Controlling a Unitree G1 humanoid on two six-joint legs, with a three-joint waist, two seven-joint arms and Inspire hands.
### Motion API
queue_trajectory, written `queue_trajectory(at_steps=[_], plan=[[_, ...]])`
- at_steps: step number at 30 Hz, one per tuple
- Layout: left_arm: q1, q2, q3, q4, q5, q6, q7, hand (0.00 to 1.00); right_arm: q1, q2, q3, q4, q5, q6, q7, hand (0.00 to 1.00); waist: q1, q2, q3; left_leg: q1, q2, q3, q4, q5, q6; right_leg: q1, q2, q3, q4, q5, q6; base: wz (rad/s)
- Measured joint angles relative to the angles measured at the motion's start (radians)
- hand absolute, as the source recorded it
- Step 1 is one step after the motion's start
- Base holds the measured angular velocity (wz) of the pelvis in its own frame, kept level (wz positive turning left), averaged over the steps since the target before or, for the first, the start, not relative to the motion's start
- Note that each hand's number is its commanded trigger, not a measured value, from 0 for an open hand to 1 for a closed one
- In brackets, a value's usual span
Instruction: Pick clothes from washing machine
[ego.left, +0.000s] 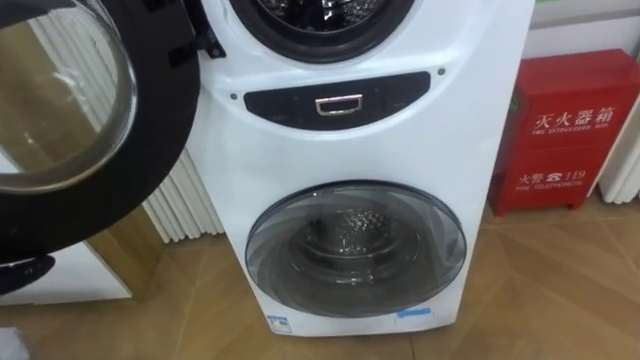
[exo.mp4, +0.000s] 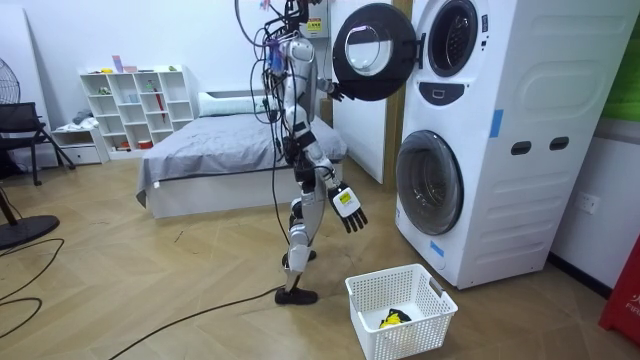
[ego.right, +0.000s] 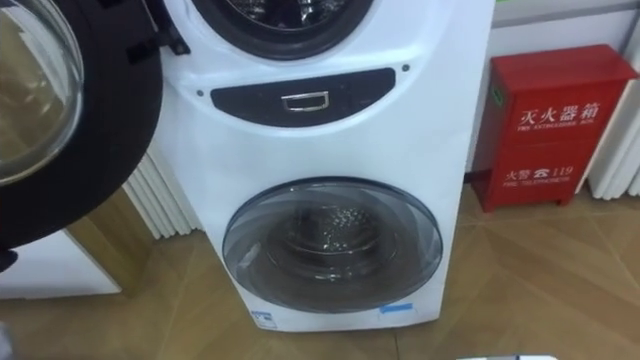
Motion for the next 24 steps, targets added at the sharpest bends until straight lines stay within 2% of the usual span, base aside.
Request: queue_trajectory(at_steps=[2, 5, 6, 9, 12, 17, 19, 22, 24], plan=[[-0.007, 0.0, 0.0, -0.022, 0.025, 0.026, 0.003, 0.0, 0.01, 0.002, -0.007, -0.009, -0.01, 0.006, 0.012, 0.0, 0.01, -0.004, -0.002, 0.0, 0.0, -0.007, -0.001, 0.0, 0.0, 0.001, 0.001, -0.001, -0.002, 0.003, 0.001, 0.02], [-0.007, 0.0, 0.0, -0.046, 0.058, 0.029, 0.003, 0.0, 0.012, 0.019, -0.031, -0.012, -0.044, 0.008, 0.015, 0.0, 0.025, -0.012, -0.0059, 0.0, 0.0, -0.01, -0.001, 0.0, 0.0, 0.001, 0.001, -0.003, -0.002, 0.005, 0.001, 0.01], [-0.007, 0.0, 0.0, -0.073, 0.063, 0.049, 0.003, 0.0, 0.019, 0.026, -0.047, -0.024, -0.052, 0.009, 0.016, 0.0, 0.038, -0.014, -0.0069, 0.0, 0.0, -0.012, -0.001, 0.0, 0.0, 0.0, 0.001, -0.002, -0.003, 0.005, 0.0, 0.0], [-0.008, 0.002, 0.0, -0.131, 0.079, 0.096, 0.004, 0.0, 0.024, 0.033, -0.088, -0.04, -0.072, 0.011, 0.02, 0.0, 0.046, -0.016, -0.0065, -0.003, 0.0, -0.025, -0.002, 0.0, 0.0, 0.003, 0.002, -0.004, -0.009, 0.011, 0.002, 0.07], [-0.008, 0.008, 0.0, -0.155, 0.091, 0.115, 0.004, 0.0, 0.024, 0.042, -0.117, -0.055, -0.094, 0.011, 0.02, 0.0, 0.054, -0.018, -0.0061, -0.006, 0.0, -0.029, -0.002, 0.0, 0.0, 0.004, 0.004, -0.005, -0.016, 0.015, 0.001, 0.0], [-0.008, 0.009, -0.011, -0.216, 0.13, 0.12, 0.011, 0.0, 0.021, 0.055, -0.118, -0.058, -0.122, 0.011, 0.017, 0.0, 0.052, -0.03, -0.007, -0.04, -0.002, -0.056, 0.016, 0.0, 0.0, -0.007, 0.005, -0.014, -0.015, 0.015, 0.001, 0.17], [-0.008, 0.009, -0.023, -0.245, 0.148, 0.125, 0.024, 0.0, 0.022, 0.058, -0.113, -0.059, -0.125, 0.012, 0.017, 0.0, 0.055, -0.037, -0.0047, -0.048, -0.003, -0.067, 0.02, 0.0, 0.0, -0.009, 0.005, -0.023, -0.015, 0.015, 0.001, 0.17], [-0.008, 0.009, -0.049, -0.307, 0.151, 0.131, 0.047, 0.0, 0.012, 0.067, -0.107, -0.043, -0.115, 0.012, 0.013, 0.0, 0.048, -0.046, 0.0034, -0.073, -0.007, -0.088, 0.038, 0.0, 0.001, -0.013, 0.006, -0.036, -0.016, 0.015, 0.001, 0.28], [-0.003, 0.008, -0.075, -0.368, 0.152, 0.136, 0.071, 0.0, 0.001, 0.066, -0.079, -0.042, -0.111, 0.011, 0.012, 0.0, 0.037, -0.052, 0.0079, -0.111, -0.012, -0.117, 0.066, -0.002, 0.003, -0.021, 0.006, -0.033, -0.016, 0.016, 0.0, 0.38]])
